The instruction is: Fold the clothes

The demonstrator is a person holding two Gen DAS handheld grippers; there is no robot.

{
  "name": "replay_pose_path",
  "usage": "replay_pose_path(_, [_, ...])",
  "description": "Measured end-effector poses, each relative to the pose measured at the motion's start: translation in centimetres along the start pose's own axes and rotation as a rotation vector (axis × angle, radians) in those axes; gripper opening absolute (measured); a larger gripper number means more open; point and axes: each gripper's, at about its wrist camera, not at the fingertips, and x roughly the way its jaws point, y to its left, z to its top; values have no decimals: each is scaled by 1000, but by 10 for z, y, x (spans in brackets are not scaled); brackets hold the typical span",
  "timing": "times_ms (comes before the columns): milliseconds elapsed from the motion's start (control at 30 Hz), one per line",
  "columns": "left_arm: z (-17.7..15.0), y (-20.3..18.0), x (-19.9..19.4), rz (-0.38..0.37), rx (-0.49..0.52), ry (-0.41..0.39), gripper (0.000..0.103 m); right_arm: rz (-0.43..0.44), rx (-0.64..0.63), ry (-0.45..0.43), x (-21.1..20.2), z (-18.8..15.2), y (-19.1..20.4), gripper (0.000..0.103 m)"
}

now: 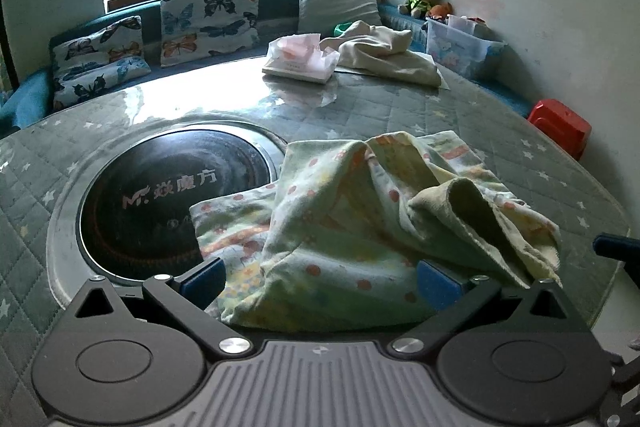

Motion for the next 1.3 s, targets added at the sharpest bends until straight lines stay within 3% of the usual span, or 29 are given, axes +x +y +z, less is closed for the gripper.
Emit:
replay_pose_path(900, [39, 11, 17, 25, 27, 21, 103, 47, -92, -35, -13, 51, -8, 103])
replay_pose_path(1300, [67, 19, 32, 45, 16, 24, 103, 24, -79, -48, 9, 81, -26, 103])
